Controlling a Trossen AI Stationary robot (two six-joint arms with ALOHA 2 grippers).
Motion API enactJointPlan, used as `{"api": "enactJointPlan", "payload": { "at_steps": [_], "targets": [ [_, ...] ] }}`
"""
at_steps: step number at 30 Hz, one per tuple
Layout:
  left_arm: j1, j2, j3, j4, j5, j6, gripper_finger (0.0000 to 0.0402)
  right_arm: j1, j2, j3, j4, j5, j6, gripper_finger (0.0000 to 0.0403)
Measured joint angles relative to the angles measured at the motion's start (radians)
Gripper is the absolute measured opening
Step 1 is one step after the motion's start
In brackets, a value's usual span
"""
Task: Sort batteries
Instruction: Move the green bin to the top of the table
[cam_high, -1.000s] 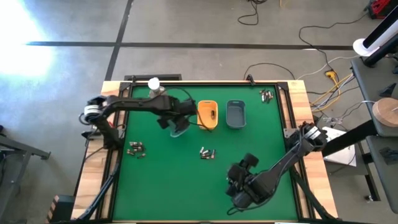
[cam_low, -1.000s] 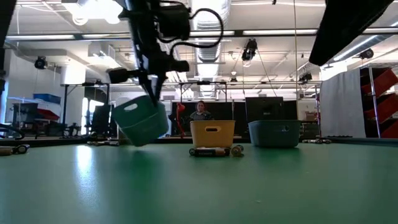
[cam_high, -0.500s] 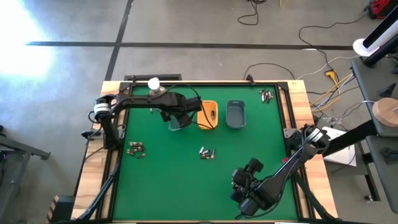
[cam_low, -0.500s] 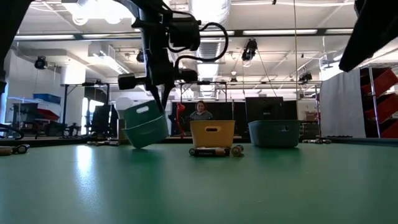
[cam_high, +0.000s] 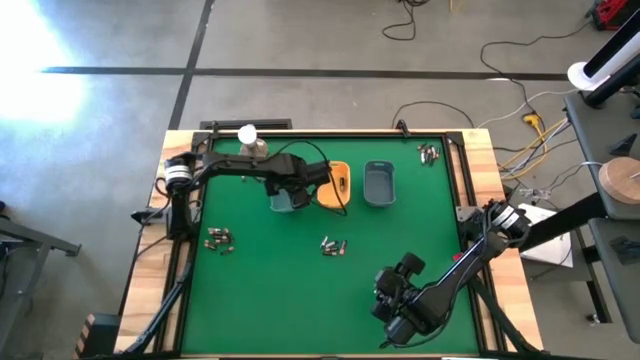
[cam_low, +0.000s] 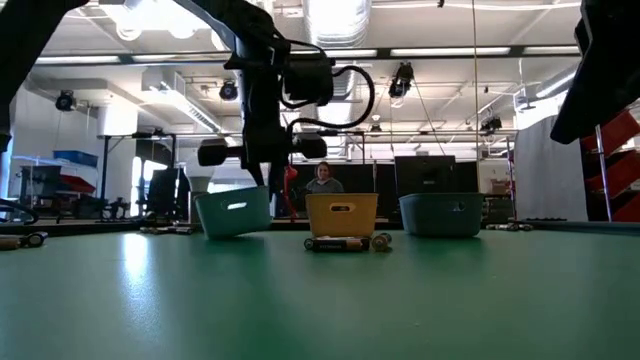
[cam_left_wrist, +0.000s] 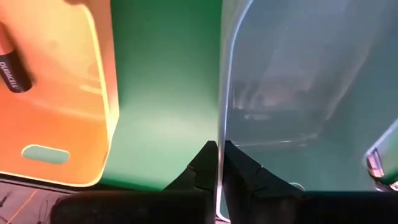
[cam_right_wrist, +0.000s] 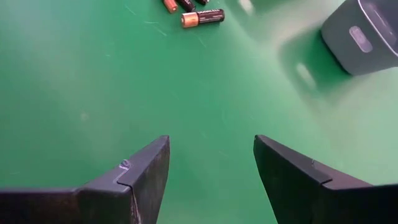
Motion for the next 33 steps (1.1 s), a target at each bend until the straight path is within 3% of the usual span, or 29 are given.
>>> {"api": "enactJointPlan", "payload": {
  "at_steps": [11,18,27,33],
  "targets": [
    [-0.023,0.001,0.0,0.038,0.064,-0.018,0.0,0.0,0.0,-0.017,0.001,0.0,-0.008,0.0226],
    [-0.029,0.004,0.002,0.044,0.12,-0.154,0.0012,0.0,0.0,-0.019,0.005,0.0,0.001,0.0226],
    [-0.029,0.006,0.075,0.022,0.165,-0.434,0.0098,0.0,0.0,-0.019,0.004,0.0,0.017,0.0226],
    [-0.031,0.005,0.253,-0.171,0.183,-0.808,0.0146,0.0,0.0,-0.019,0.004,0.0,0.019,0.0226]
  ]
}}
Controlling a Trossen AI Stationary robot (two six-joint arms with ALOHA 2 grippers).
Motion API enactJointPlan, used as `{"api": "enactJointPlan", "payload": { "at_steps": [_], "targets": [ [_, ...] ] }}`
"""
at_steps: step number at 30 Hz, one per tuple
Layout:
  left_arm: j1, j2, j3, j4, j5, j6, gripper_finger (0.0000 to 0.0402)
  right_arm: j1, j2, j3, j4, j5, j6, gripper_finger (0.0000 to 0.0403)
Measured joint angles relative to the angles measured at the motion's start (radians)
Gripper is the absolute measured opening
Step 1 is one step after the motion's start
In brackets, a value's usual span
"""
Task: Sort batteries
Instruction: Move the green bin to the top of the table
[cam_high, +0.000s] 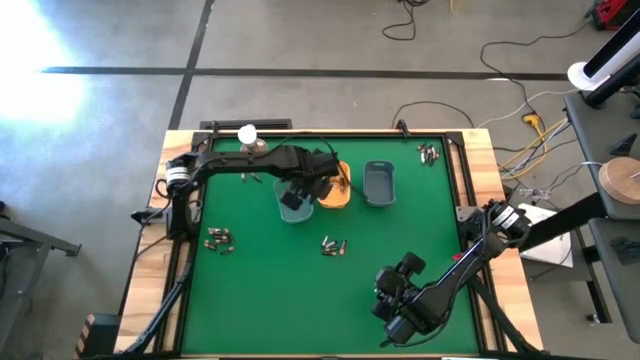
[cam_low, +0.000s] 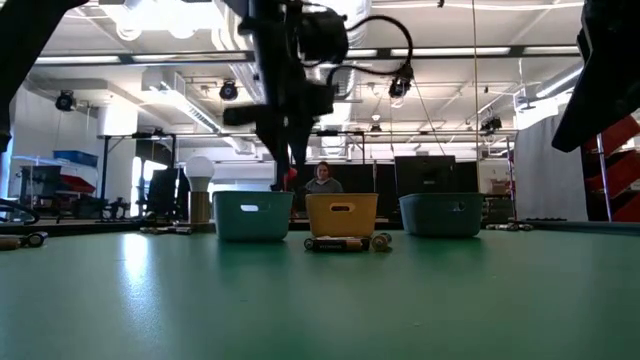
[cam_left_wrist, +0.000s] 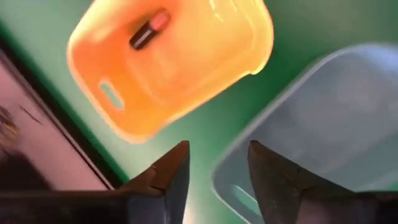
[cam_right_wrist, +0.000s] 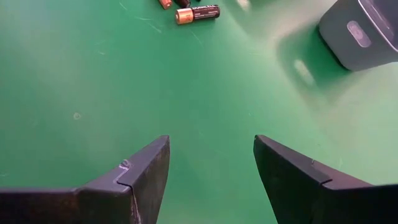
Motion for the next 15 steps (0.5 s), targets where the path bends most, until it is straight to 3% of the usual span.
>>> {"api": "enactJointPlan", "payload": {
  "at_steps": [2,5,8,10,15],
  "targets": [
    [-0.001,-0.004,0.071,-0.1,0.067,-0.202,0.015,0.0,0.0,0.0,0.0,0.0,-0.001,0.0226],
    [0.004,-0.006,0.15,-0.276,0.261,-0.502,0.0149,0.0,0.0,0.0,-0.002,0.0,-0.002,0.0226],
    [0.0,-0.018,0.153,-0.391,0.442,-0.561,0.0145,0.0,0.0,-0.002,-0.001,0.008,-0.006,0.0226],
    [-0.026,-0.052,0.11,-0.377,0.444,-0.579,0.0141,0.0,0.0,-0.008,0.0,0.029,-0.005,0.0226],
    [-0.114,-0.172,-0.12,-0.152,0.322,-0.63,0.0127,0.022,0.0,-0.022,0.006,0.07,-0.012,0.0226]
  ]
}}
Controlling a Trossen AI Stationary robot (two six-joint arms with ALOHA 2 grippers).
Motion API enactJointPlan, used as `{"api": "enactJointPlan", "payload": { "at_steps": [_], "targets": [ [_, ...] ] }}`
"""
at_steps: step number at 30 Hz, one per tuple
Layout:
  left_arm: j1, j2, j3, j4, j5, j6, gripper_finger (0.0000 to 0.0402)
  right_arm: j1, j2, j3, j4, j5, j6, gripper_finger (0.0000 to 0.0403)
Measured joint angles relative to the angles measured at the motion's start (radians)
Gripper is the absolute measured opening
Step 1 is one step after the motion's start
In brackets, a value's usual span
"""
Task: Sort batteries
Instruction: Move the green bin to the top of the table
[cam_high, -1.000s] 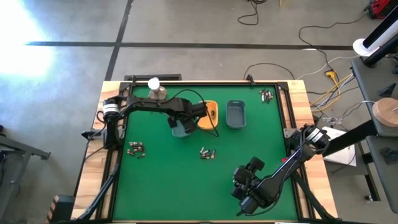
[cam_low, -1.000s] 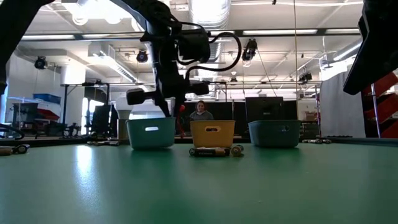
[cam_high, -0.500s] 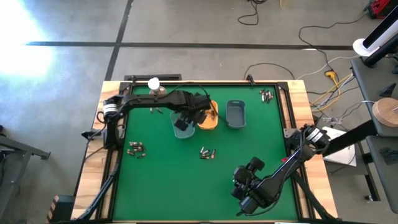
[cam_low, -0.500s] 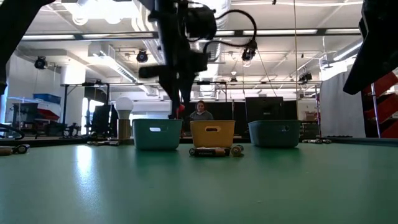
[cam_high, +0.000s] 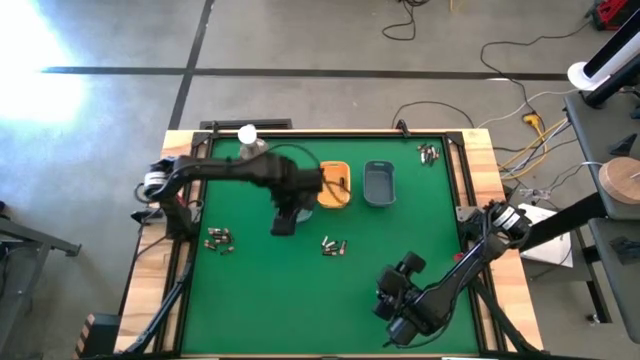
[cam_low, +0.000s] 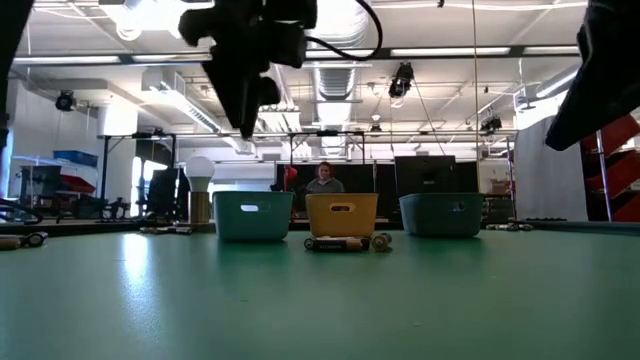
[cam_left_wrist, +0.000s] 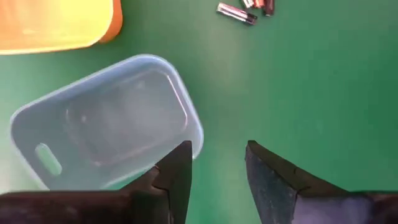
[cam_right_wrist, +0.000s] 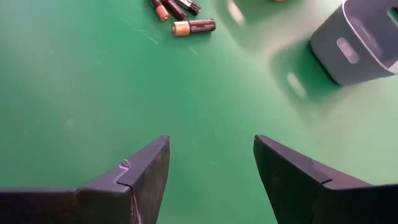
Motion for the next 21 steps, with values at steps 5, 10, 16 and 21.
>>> {"api": "enactJointPlan", "payload": {
  "at_steps": [5,10,16,21],
  "targets": [
    [-0.053,-0.152,-0.251,0.364,-0.015,-0.103,0.0119,0.015,0.0,0.0,0.001,0.012,-0.049,0.0226],
    [-0.054,-0.235,-0.441,0.636,-0.025,-0.192,0.0119,0.015,0.0,-0.001,0.004,0.017,-0.066,0.0226],
    [-0.053,-0.237,-0.556,0.731,-0.194,-0.202,0.0119,0.017,0.0,-0.001,0.028,0.016,-0.066,0.0226],
    [-0.052,-0.231,-0.601,0.78,-0.204,-0.211,0.0119,0.017,0.0,-0.001,0.034,0.011,-0.052,0.0226]
  ]
}}
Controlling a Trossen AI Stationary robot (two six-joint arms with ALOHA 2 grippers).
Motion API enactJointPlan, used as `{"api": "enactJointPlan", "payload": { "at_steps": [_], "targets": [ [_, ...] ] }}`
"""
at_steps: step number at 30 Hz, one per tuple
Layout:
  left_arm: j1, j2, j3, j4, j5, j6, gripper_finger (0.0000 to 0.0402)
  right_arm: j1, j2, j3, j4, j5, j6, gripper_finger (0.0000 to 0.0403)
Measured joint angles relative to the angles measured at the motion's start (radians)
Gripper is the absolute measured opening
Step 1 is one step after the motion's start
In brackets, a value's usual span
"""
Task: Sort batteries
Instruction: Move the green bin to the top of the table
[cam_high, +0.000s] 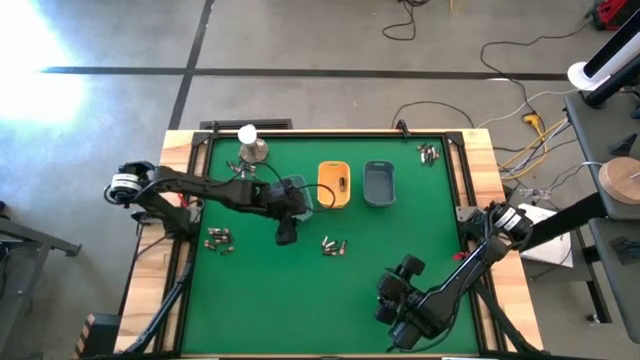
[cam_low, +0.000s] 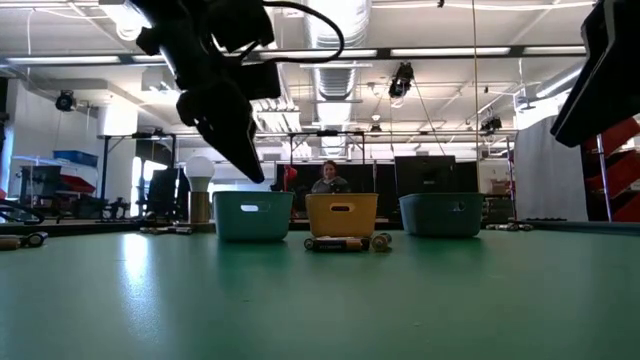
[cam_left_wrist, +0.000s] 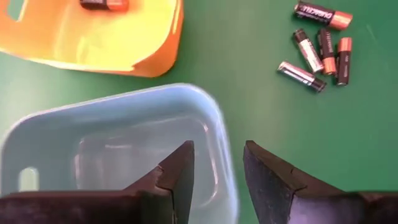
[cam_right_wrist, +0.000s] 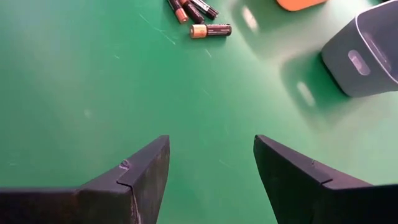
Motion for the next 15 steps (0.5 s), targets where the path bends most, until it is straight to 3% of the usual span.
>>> {"api": "enactJointPlan", "payload": {
  "at_steps": [11,15],
  "targets": [
    [0.0,0.007,-0.12,0.157,0.016,-0.028,0.0117,0.0,0.0,0.0,0.013,-0.003,0.012,0.0226],
    [0.006,0.01,-0.161,0.214,0.049,0.039,0.009,0.0,0.0,0.0,0.016,-0.004,0.022,0.0226]
  ]
}}
